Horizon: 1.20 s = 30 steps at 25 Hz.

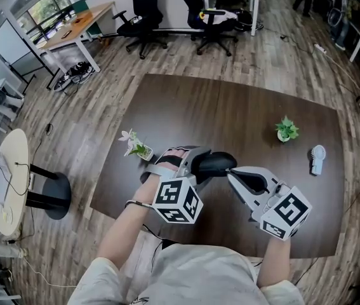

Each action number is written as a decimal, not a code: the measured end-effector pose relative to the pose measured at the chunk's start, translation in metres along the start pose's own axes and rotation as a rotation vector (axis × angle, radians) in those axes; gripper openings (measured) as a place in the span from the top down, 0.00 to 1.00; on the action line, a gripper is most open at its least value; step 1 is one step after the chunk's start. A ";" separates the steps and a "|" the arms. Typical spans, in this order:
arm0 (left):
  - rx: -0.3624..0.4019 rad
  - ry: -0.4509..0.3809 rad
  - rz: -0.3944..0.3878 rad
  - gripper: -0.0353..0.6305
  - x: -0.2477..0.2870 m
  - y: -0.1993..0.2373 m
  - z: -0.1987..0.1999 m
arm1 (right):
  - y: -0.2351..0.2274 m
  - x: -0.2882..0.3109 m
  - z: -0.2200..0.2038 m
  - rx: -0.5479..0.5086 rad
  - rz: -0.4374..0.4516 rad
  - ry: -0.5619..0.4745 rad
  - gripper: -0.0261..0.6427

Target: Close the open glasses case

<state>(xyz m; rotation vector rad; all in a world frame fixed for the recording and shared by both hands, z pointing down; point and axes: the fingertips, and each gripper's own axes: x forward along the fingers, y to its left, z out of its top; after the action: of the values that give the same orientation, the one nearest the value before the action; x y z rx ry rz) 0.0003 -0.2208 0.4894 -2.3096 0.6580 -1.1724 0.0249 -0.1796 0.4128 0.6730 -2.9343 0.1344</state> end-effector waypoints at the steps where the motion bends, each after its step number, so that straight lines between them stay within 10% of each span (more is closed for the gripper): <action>1: -0.008 -0.010 -0.005 0.56 0.000 -0.001 0.001 | 0.001 -0.001 0.001 -0.012 0.006 -0.009 0.95; 11: -0.194 -0.171 -0.035 0.55 -0.014 -0.001 0.015 | -0.012 -0.038 0.027 0.043 -0.025 -0.231 0.78; 20: -0.621 -0.451 0.152 0.55 -0.035 0.023 0.020 | -0.056 -0.098 0.018 0.097 -0.483 -0.391 0.90; 30: -0.854 -0.600 0.435 0.54 -0.061 0.051 0.014 | -0.081 -0.152 0.002 0.090 -0.838 -0.340 0.96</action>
<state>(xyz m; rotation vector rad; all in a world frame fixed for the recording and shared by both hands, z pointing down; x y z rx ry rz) -0.0302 -0.2208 0.4145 -2.7302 1.5025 0.0729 0.1957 -0.1879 0.3938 2.0185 -2.6469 0.0657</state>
